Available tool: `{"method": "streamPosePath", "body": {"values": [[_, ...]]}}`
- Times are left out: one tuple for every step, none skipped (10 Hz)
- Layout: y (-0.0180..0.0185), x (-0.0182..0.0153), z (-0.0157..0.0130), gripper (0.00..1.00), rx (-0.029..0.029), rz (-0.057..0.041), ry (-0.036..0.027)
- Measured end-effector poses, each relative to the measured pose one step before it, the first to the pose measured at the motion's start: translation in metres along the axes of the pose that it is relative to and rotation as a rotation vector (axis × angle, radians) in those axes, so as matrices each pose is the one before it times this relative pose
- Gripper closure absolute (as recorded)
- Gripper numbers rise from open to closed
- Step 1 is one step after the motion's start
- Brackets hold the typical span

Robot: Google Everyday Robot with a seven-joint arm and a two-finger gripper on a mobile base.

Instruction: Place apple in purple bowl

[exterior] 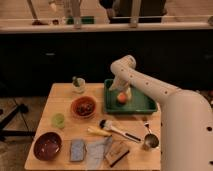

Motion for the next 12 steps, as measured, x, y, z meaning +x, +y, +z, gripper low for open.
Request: {"method": "streamPosePath", "body": {"values": [[0.00008, 0.00144, 0.00579, 0.20, -0.00215, 0.00997, -0.02079], [0.00204, 0.00145, 0.00757, 0.20, -0.00871, 0.01139, -0.02393], [0.00239, 0.00177, 0.00635, 0.20, -0.00802, 0.01037, -0.01641], [0.00283, 0.00020, 0.00620, 0.20, -0.01595, 0.00666, -0.01587], [0.00028, 0.00003, 0.00527, 0.20, -0.01125, 0.00476, -0.01311], [0.00045, -0.00050, 0.00219, 0.20, -0.00811, 0.00112, -0.00745], [-0.00013, 0.00009, 0.00146, 0.20, -0.00473, 0.00031, -0.00362], [0.00001, -0.00051, 0.00182, 0.20, -0.00574, 0.00061, -0.00746], [0.00034, 0.00019, 0.00060, 0.20, -0.00212, 0.00102, -0.00314], [0.00074, 0.00038, 0.00038, 0.20, -0.00159, 0.00173, -0.00189], [0.00102, 0.00038, 0.00022, 0.20, -0.00120, 0.00241, -0.00236], [0.00052, 0.00022, 0.00017, 0.20, -0.00001, 0.00197, -0.00196]]}}
